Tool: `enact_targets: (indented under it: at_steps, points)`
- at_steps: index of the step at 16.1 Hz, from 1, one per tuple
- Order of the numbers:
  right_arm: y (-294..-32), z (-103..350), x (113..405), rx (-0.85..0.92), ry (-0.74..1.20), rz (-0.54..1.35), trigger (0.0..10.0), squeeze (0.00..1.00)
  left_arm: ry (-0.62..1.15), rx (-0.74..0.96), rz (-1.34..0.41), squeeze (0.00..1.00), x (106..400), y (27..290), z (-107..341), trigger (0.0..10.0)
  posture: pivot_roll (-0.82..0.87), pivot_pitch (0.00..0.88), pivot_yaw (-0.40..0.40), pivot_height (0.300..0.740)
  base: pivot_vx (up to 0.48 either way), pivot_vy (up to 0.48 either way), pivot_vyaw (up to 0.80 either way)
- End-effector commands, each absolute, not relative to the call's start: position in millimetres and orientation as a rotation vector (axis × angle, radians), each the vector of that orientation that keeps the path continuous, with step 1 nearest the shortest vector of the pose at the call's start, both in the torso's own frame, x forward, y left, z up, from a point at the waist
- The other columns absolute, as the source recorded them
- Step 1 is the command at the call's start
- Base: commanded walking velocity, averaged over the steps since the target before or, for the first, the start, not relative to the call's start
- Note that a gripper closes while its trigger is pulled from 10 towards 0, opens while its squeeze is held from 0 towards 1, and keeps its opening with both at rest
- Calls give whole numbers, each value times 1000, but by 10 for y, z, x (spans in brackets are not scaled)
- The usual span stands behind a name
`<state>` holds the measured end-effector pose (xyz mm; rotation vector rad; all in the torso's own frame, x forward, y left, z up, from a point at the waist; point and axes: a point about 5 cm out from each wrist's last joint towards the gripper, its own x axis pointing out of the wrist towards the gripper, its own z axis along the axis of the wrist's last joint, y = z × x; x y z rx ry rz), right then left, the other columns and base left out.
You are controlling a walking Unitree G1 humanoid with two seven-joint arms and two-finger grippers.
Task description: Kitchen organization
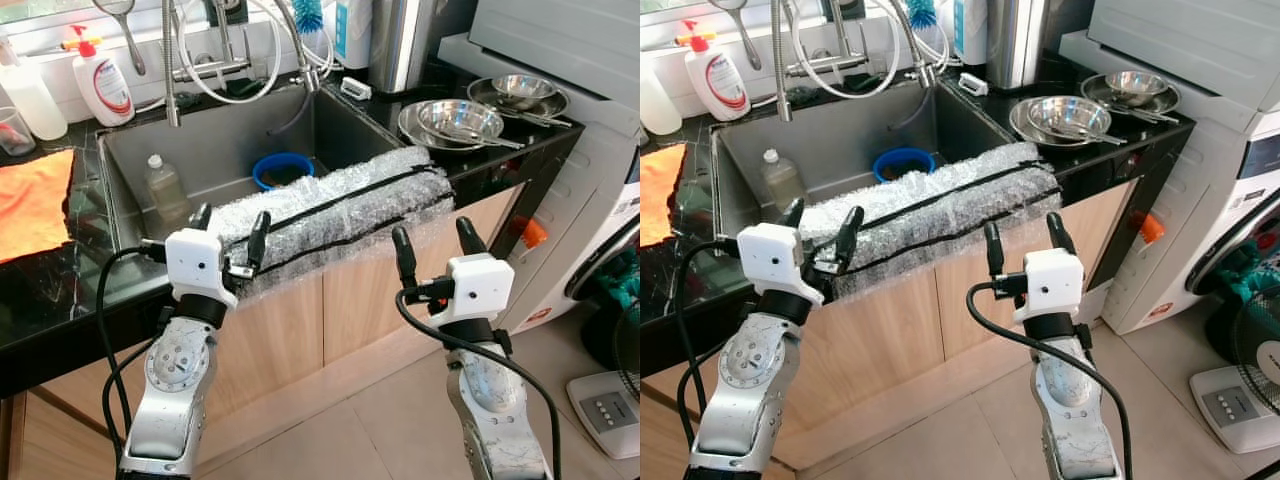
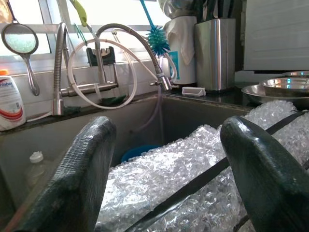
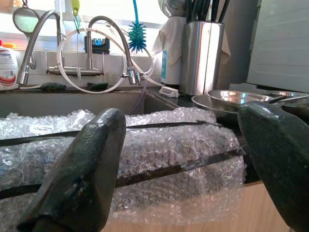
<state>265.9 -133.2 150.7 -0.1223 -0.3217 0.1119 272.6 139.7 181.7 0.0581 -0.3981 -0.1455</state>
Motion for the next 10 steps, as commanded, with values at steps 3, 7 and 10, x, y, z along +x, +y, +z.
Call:
enact_targets:
  at_steps: [3, 7, 10]
  points:
    - [-1323, 1517, 2670, -110, -315, 114, 10000, 0, -398, 61, -141, 0, 2728, 1408, 1814, 10000, -23, 0, 19, 740, 265, 0, 0]
    - [-1310, 1534, 2670, -125, -334, 126, 10000, 0, -387, 63, -132, 0, 2724, 1429, 1778, 10000, -25, 0, 19, 740, 301, 0, -383]
    - [-1324, 1530, 2657, -120, -336, 117, 10000, 0, -379, 76, -117, 0, 2714, 1490, 1754, 10000, -24, 0, 20, 740, 306, 0, 0]
